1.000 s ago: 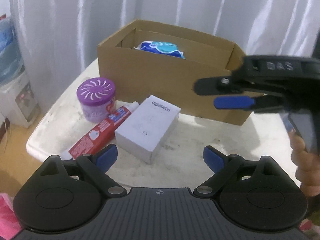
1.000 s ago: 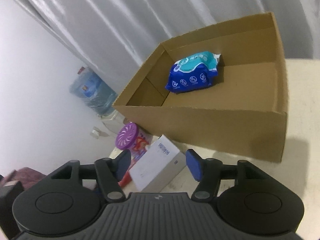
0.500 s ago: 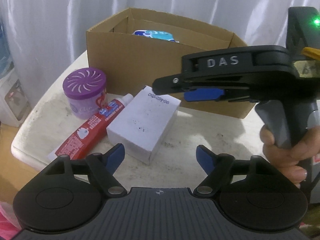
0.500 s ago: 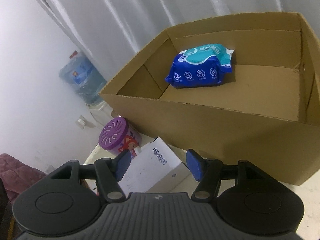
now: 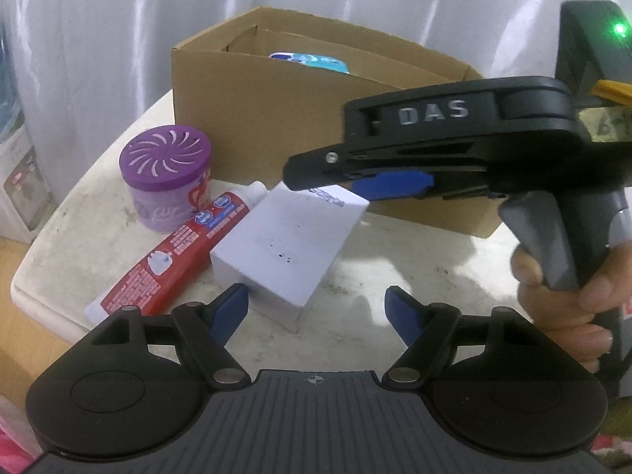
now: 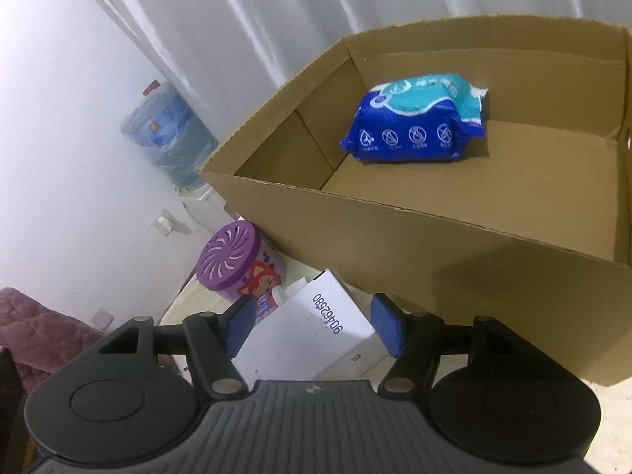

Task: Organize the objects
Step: 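Withdraw both grippers from the box toward the white box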

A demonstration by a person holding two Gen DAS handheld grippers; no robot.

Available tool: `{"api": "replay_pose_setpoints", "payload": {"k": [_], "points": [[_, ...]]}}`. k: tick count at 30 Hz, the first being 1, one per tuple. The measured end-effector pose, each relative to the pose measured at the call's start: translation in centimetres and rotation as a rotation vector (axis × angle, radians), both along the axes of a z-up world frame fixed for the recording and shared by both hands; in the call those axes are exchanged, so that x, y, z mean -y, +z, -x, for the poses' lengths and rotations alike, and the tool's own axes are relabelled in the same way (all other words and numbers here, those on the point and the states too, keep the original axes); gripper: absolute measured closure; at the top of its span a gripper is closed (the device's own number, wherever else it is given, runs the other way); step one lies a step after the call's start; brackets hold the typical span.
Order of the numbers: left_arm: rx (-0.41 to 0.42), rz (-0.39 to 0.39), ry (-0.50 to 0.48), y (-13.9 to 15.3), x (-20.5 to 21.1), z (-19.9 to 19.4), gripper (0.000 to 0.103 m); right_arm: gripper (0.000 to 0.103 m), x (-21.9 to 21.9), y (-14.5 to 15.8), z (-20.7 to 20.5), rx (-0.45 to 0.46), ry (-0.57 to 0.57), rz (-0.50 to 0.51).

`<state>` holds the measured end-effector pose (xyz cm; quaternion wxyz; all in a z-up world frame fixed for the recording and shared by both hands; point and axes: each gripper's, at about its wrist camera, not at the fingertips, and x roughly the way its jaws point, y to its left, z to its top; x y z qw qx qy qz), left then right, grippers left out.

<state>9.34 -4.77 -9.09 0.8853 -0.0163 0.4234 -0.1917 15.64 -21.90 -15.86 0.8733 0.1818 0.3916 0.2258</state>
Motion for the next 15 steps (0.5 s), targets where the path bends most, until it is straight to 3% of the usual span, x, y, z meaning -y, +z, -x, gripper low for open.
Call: {"api": "replay_pose_setpoints", "payload": {"k": [15], "points": [[-0.003,-0.006,-0.021,0.1,0.6,1.2,0.027,0.033,1.9,0.0,2.7,-0.097,0.026,-0.041]]}}
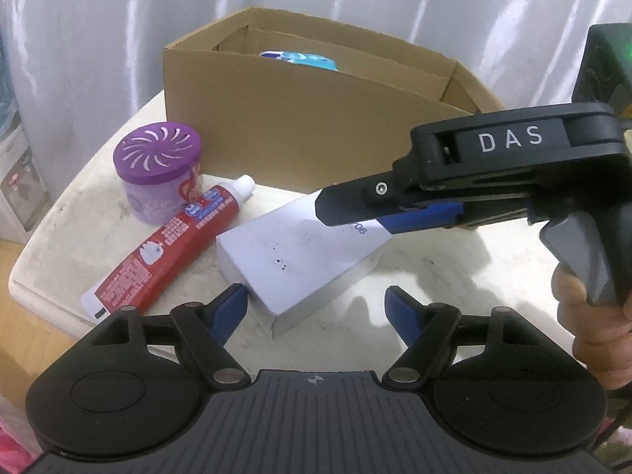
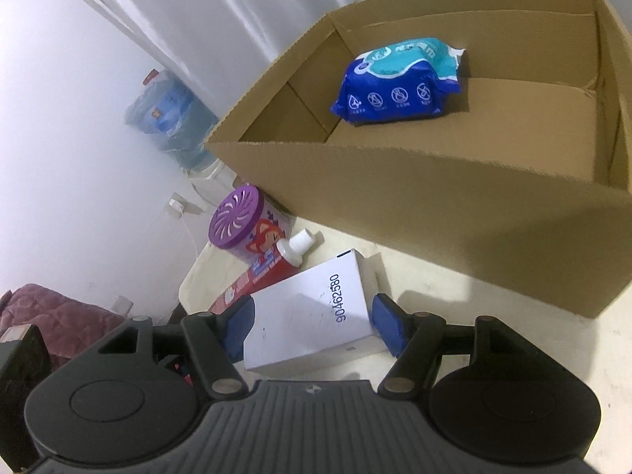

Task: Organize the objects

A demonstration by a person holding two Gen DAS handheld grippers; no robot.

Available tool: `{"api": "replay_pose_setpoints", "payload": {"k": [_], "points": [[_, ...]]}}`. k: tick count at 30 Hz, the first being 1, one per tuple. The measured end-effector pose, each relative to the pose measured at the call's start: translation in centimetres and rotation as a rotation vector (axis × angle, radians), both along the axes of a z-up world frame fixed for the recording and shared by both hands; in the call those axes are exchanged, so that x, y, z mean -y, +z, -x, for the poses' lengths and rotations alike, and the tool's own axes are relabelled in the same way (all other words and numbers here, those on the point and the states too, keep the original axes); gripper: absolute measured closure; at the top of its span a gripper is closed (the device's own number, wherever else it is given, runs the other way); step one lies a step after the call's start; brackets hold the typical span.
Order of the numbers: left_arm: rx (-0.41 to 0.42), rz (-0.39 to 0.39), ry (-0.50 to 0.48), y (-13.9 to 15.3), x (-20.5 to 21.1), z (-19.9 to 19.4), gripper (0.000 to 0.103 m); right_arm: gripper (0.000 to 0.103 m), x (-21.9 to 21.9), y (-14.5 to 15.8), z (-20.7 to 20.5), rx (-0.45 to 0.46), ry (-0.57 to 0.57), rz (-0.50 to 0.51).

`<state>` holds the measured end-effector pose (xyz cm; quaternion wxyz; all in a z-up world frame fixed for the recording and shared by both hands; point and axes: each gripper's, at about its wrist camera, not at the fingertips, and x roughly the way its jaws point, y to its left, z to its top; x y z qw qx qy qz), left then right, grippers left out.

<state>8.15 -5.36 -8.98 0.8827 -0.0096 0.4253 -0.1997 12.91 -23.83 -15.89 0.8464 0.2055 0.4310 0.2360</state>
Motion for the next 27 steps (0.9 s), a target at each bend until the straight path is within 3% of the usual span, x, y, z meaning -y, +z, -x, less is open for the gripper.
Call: {"api": "replay_pose_setpoints", "payload": {"k": [22,27], "points": [[-0.007,0.014,-0.084,0.0,1.4,4.2,0.027,0.034,2.8,-0.1,5.6,-0.038,-0.013,-0.01],[0.011,-0.057,-0.085,-0.1,1.7,3.9,0.027,0.034,3.3,-0.2,5.5,-0.033,-0.048,-0.006]]}}
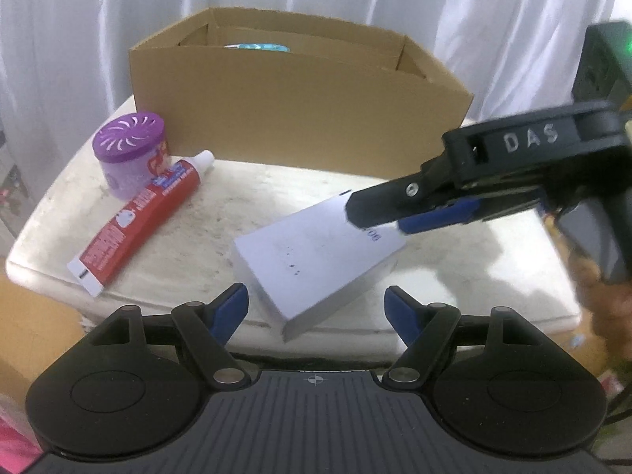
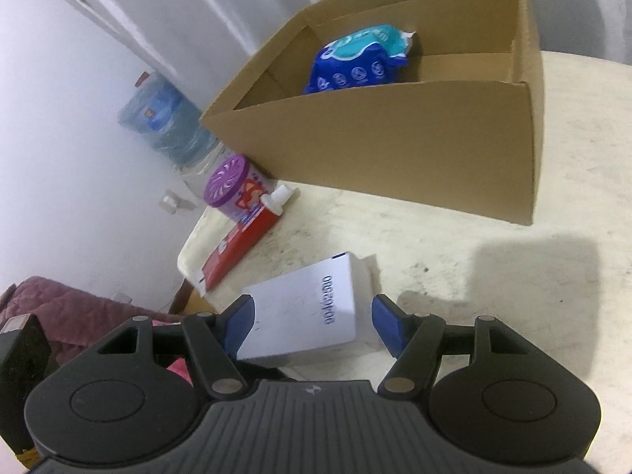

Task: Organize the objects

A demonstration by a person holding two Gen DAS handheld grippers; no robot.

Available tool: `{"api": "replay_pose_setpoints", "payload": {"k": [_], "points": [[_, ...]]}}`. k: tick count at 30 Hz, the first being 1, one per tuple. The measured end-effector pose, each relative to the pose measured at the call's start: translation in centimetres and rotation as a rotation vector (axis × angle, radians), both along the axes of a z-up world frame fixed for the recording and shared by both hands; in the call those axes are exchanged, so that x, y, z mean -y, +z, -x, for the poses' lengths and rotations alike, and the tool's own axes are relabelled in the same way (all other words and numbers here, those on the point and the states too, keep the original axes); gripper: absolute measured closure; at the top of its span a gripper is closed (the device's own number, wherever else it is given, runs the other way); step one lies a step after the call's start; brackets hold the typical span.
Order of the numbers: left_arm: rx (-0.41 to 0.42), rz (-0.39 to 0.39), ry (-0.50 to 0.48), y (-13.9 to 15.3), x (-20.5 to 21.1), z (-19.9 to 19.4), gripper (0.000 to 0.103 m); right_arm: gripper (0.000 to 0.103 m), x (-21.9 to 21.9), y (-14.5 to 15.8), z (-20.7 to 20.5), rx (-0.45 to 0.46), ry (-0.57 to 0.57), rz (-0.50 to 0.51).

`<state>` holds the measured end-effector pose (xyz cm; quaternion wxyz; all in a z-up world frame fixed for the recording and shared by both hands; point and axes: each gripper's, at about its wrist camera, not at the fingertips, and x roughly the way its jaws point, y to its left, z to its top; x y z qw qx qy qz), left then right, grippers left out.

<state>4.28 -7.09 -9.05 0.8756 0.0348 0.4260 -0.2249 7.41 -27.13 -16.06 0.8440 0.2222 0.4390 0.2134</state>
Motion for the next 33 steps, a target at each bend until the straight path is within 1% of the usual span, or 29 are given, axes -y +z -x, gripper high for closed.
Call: {"api": "replay_pose_setpoints", "payload": {"k": [2,4,7,10,12,14,19,23,28,33], "points": [[0.008,-0.061,-0.004,-0.3,0.5,-0.2,0.027,0.034,0.1,-0.2,-0.1,-0.002,-0.008,0.0],[0.028,-0.101,-0.013,-0.5,0.9,-0.2,0.027,0.034,0.1,-0.4,-0.2,-0.003,-0.014,0.005],[0.034,-0.118,-0.019,-0.7,1.1,-0.4,0.027,0.034,-0.2,-1.0,-0.5,-0.013,-0.013,0.007],[0.031,-0.124,-0.016,-0.9,1.3,-0.7,0.027,0.034,-0.6,-1.4,-0.6,-0.017,-0.006,0.012],[0.03,-0.128,-0.013,-1.0,1.4,-0.8,0.029,0.035,-0.9,-1.5,-0.6,-0.016,0.0,0.017],[0.019,-0.127,-0.011,-1.1,1.5,-1.0,0.035,0.035,-1.1,-1.7,-0.7,-0.017,0.006,0.018],[0.01,-0.14,-0.003,-1.1,2.1,-1.0,0.034,0.037,-1.4,-1.7,-0.5,-0.003,0.015,0.038],[-0.02,-0.106,-0.013,-0.9,2.3,-0.9,0.035,0.037,-1.1,-1.6,-0.3,0.007,0.01,0.065],[-0.047,-0.076,-0.059,-0.7,3.3,-0.1,0.035,0.037,0.0,-1.5,0.0,0.006,-0.014,0.089],[-0.047,-0.072,-0.063,-0.9,3.5,0.1,0.033,0.038,1.1,-1.7,0.1,-0.004,-0.032,0.051]]}}
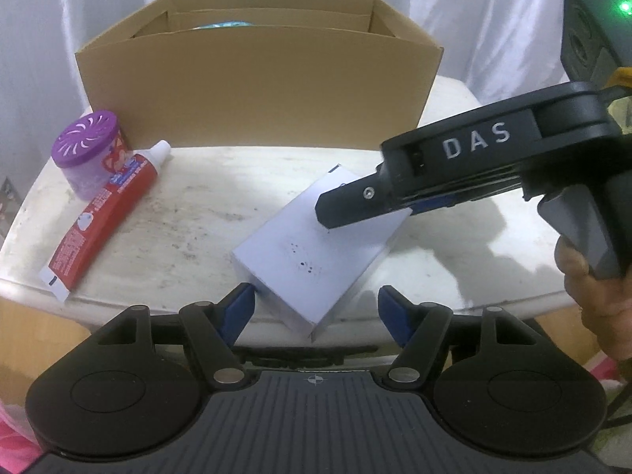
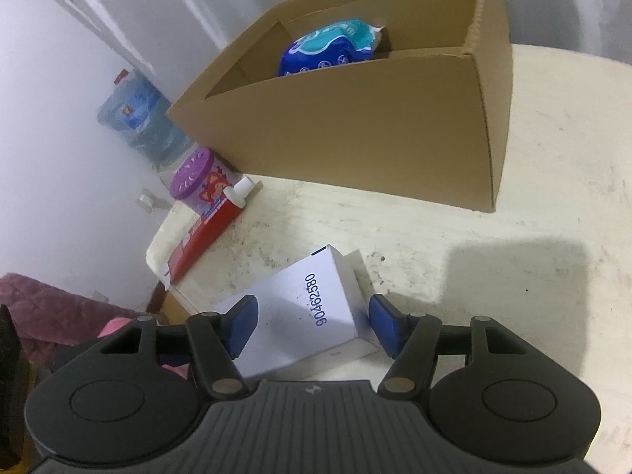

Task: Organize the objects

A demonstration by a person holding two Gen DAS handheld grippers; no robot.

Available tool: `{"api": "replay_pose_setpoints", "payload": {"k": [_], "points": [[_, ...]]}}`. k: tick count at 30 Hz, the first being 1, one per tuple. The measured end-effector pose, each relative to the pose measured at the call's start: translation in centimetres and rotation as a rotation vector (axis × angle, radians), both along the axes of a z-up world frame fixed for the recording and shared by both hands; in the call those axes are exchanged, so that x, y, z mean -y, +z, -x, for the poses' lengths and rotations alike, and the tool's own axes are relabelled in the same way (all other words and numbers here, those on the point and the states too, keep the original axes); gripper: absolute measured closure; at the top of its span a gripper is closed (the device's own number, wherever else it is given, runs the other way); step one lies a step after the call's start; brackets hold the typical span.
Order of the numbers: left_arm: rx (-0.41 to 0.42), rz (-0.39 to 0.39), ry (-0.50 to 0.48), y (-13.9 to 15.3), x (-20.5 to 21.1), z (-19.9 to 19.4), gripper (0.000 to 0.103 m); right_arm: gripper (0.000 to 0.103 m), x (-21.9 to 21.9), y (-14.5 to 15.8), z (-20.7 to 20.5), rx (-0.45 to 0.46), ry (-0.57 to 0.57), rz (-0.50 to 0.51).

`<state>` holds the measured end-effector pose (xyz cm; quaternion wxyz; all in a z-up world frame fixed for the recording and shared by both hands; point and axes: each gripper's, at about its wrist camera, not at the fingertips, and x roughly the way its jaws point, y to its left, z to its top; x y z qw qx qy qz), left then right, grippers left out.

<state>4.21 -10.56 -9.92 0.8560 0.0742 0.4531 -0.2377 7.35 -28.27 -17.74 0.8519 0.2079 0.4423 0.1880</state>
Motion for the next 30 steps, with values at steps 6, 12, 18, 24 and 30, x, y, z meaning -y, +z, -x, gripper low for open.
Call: {"api": "replay_pose_setpoints", "payload": {"k": [6,12,18,24,30], "points": [[-0.023,-0.019,0.009,-0.42,-0.23,-0.57,0.03,0.038,0.25,-0.01,0.06,0.005,-0.01,-0.002],[-0.034,-0.006,0.017,-0.65,-0.28,-0.91,0.03,0.037,0.09,-0.63,0.05,-0.01,-0.006,-0.013],[-0.017,-0.029,0.007,-0.68,0.2,-0.74,0.03,0.037,-0.04,-0.76,0.12,-0.008,-0.011,-0.013],[-0.018,-0.041,0.009,-0.53,0.33,-0.55,0.03,0.037,-0.28,-0.72,0.35,-0.006,-0.011,-0.007],[-0.015,-0.055,0.016,-0.6,0.09,-0.56,0.03,0.037,-0.56,-0.76,0.7,-0.017,0.003,-0.016]]}}
